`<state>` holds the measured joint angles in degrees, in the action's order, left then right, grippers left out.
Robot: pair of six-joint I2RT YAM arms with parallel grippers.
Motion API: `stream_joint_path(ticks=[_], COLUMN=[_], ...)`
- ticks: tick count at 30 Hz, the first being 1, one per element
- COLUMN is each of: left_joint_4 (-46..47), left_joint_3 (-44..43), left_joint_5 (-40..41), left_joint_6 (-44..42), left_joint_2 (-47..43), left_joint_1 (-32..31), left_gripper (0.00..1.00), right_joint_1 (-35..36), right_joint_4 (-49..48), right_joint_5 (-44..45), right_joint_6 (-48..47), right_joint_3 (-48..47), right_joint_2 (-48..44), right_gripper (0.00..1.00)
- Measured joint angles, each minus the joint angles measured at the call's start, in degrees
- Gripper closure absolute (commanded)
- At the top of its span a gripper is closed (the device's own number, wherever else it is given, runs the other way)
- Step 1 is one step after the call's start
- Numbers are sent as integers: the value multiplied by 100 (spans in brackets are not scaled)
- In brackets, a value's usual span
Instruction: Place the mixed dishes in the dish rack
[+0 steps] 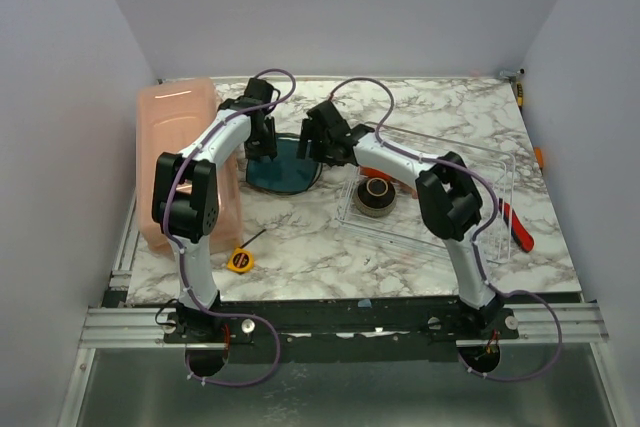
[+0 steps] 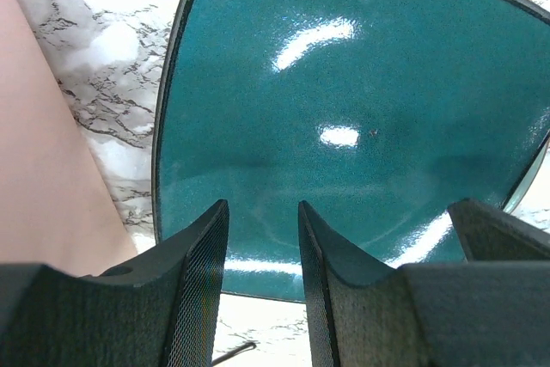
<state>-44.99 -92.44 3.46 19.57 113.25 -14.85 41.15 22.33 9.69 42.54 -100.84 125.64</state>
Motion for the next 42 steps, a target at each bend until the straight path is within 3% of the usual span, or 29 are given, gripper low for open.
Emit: stream_joint_path(ticks=[10, 18, 25, 27, 32, 35, 37, 40, 42], left_joint_4=[-52, -52, -48, -35, -13, -9, 4, 42, 72], left_joint_3=[-13, -70, -70, -70, -70, -70, -50, -4, 37], left_joint_5=[-20, -116, -146, -146, -81, -13, 68, 210, 278], left_joint_6=[11, -9, -48, -59, -109, -153, -181, -227, -254], left_joint_2=[0, -74, -463, -597, -776, -831, -885, -984, -1060], left_joint_1=[-2, -46, -190, -260, -385, -437, -472, -518, -549], left_gripper=[61, 51, 49, 49, 49, 48, 48, 47, 45], right_joint_1=[-116, -450, -658, -664, -713, -769, -793, -809, -807], right_joint_4=[-72, -361, -907, -1032, -1235, -1375, -1502, -1585, -1580], right_joint_5=[-122, -861, -1749, -1934, -2177, -2262, -2269, -2264, -2256], right_joint_6=[-813, -1196, -1469, -1521, -1622, -1679, -1707, -1749, -1797], right_joint_3=[-776, -870, -688, -623, -461, -420, -407, -380, -310], right_joint_2=[442, 831, 960, 960, 960, 960, 946, 881, 813], right_gripper=[11, 17, 36, 49, 64, 82, 85, 100, 100])
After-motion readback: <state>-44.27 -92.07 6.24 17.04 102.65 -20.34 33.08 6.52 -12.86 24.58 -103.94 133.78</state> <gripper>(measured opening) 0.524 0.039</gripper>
